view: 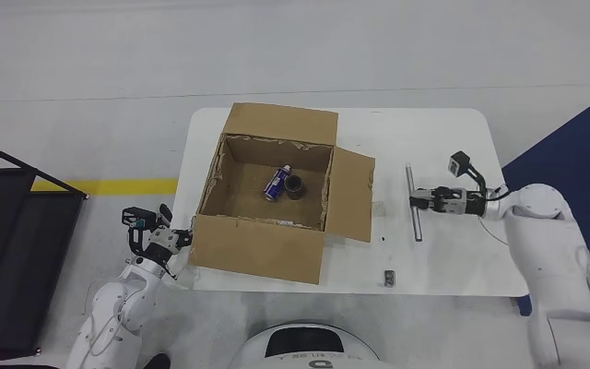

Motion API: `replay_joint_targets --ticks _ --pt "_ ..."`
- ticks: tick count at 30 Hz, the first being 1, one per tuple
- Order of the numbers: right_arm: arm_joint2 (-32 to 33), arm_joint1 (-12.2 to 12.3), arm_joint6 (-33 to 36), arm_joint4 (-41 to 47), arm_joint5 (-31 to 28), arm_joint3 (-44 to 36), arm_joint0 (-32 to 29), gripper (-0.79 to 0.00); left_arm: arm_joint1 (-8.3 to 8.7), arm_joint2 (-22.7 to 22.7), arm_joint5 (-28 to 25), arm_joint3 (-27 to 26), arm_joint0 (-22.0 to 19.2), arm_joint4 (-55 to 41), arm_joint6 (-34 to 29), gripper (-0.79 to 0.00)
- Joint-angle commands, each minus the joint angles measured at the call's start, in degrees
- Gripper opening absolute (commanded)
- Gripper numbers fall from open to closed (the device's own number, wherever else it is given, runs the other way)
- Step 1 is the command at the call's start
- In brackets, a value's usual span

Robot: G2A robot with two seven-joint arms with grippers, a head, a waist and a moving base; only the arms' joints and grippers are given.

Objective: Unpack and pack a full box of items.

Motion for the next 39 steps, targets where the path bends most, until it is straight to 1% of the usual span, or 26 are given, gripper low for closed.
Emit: replay_joint_targets --ticks 1,5,9,15,17,33,35,36,39 --pt "-0.7 0.3 0.0 3.9 0.0 -0.3 -0.4 -0.785 0.00 0.0 0.0 0.0 0.0 0.0 0.0 0.000" --pt "-1.6 1.6 0.0 9.3 0.0 -1.7 -1.3 -0.785 0.00 0.0 0.0 0.0 0.0 0.0 0.0 0.000" --pt "-1.4 2.5 -0.8 10.5 -0.8 -2.1 -1.0 -0.785 0.00 0.0 0.0 0.0 0.0 0.0 0.0 0.000" --pt "-4.4 2.1 -1.9 11.7 -1.8 -4.5 0.8 -0.785 0.00 0.0 0.0 0.0 0.0 0.0 0.0 0.000" --pt "-5.7 1.9 -2.6 10.8 -2.6 -5.8 1.5 -0.785 0.00 0.0 0.0 0.0 0.0 0.0 0.0 0.000" --pt "-5.8 1.8 -2.9 10.6 -2.5 -6.2 1.5 -0.785 0.00 0.0 0.0 0.0 0.0 0.0 0.0 0.000" --pt "-7.2 1.5 -3.9 10.2 -1.3 -10.4 1.0 -0.785 0.00 0.1 0.1 -0.1 0.0 0.1 -0.1 0.000" --pt "-8.3 1.2 -3.8 10.4 -0.6 -13.8 0.9 -0.785 0.02 0.8 -0.2 -0.9 -0.1 1.4 -0.2 0.000" --pt "-10.6 0.7 -4.1 10.4 1.9 -18.8 1.1 -0.785 0.00 2.1 -0.8 -2.2 0.5 2.7 0.3 0.000"
